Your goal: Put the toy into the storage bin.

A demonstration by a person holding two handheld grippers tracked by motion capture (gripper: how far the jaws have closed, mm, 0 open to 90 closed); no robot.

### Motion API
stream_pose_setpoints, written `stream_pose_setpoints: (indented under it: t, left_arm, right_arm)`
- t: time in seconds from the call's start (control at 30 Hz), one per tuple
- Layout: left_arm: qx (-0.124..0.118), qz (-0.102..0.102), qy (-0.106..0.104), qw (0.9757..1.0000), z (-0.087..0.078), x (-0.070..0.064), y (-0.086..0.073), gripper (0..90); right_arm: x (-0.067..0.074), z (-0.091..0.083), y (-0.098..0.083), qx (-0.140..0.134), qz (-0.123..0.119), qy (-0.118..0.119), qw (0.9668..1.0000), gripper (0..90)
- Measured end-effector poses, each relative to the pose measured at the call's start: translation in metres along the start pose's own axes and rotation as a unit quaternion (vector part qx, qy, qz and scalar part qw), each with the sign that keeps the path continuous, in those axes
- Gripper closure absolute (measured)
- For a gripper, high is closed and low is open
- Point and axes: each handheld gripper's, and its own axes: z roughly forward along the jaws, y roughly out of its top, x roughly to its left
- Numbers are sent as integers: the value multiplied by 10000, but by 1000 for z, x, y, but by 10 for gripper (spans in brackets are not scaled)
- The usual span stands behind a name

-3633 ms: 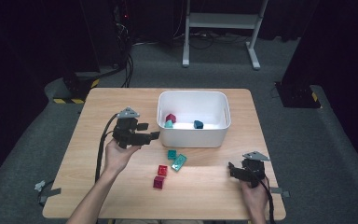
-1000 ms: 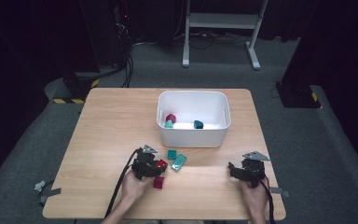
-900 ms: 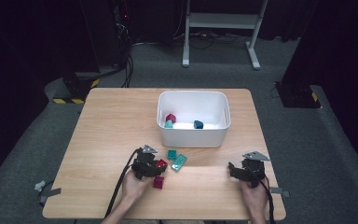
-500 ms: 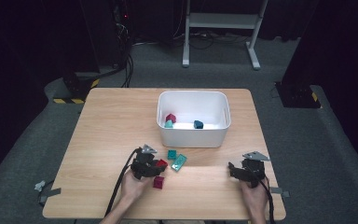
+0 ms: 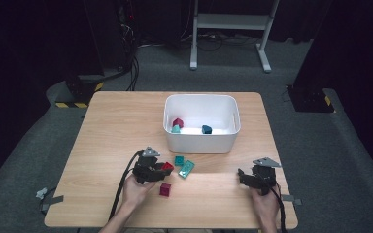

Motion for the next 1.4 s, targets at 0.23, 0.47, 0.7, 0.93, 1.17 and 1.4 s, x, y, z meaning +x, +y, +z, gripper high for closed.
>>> stream_pose_setpoints:
  t: [0.23,0.47,0.7,0.93,1.17,1.4]
  left_arm:
    - [-100,86,-31,9999,-14,1,9,587]
    - [-252,120,-64,9996,-30,5,22,587]
    - [-366,94,-112,9992,-40,9,31,587]
    - [-490,123,-94,9987,-52,11,45,586]
    - [-646,11,-220,9977,-61,15,57,586]
    - [-704,94,-185,9973,-69,16,71,585]
  right_arm:
    - [0,0,0,0,1,1,10000,192]
    - [0,0,0,0,2,0,10000,193]
    - [0,0,0,0,1,1,10000,192]
    - [0,0,0,0,2,0,10000,192]
    - [0,0,0,0,2,1,10000,192]
    - [0,0,0,0,1,0,10000,192]
